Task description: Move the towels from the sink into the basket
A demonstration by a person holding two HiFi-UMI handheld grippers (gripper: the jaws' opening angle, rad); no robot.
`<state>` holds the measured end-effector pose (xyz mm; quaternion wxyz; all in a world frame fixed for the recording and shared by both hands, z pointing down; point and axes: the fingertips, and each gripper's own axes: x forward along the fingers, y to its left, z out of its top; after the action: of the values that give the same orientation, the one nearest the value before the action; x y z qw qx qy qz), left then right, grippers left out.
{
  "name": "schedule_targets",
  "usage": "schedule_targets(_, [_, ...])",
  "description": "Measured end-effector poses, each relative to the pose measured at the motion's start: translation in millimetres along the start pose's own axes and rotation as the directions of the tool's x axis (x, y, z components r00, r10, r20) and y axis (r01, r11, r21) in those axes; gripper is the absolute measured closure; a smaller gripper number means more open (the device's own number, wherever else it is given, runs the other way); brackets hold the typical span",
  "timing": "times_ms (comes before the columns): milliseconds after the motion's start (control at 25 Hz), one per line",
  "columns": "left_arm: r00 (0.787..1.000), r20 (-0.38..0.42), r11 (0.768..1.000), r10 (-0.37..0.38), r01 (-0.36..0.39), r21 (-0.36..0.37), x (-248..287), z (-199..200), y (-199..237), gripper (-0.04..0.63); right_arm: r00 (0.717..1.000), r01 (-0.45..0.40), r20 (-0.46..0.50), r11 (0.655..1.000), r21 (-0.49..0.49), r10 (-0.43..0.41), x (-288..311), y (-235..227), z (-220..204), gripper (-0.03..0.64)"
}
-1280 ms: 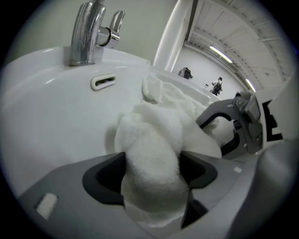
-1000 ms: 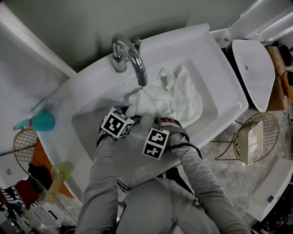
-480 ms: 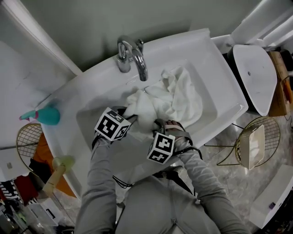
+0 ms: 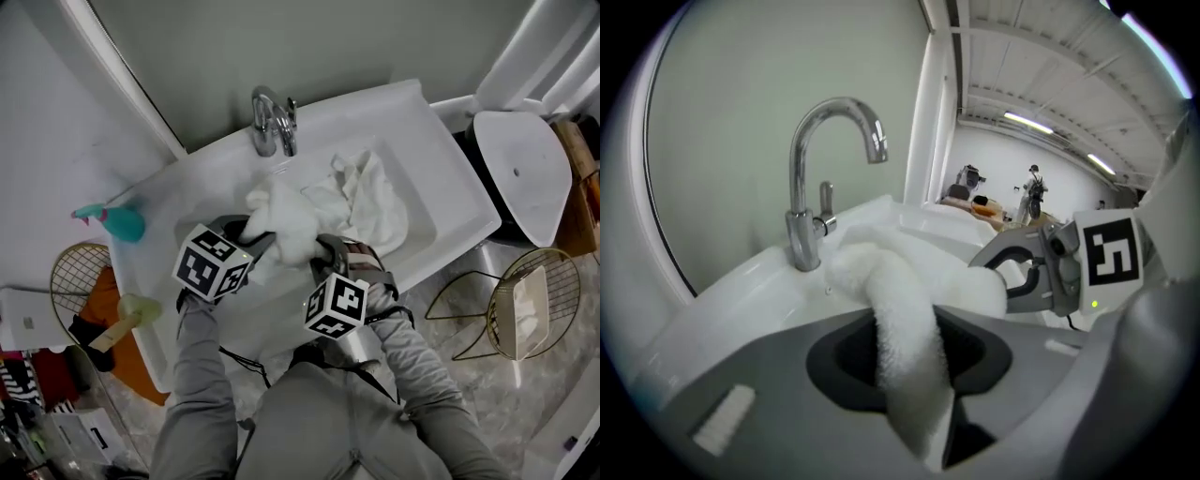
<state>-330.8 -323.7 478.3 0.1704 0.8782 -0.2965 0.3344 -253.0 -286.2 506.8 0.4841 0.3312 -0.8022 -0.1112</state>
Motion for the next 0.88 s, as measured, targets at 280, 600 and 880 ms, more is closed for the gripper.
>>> schedule_targets(280, [0.995,0.098,0.991,0.032,-0.045,0.13,-18.0,72.0,-69.0,0.414,0.98,0.175,0.08,0.982,0.072,-0.18,-81.1,-46.1,-26.0,0.522])
schedule_targets(600, [0.979,0.202,0.941,-0.036,-0.035,0.337,-0.9,175.6,-200.8,0.414,0.908,0.397,0.06,0.897,0.192,-0.415,-202.3,-103.2,-116.9,0.522])
schedule_targets(880, [0.951,0.207,0.851,-0.232,0.095,0.517,56.4,248.3,-355.9,0.414,0.807,0.586,-0.104,0.766,0.264,-0.581,-319.7,-131.3,-249.6,0.522])
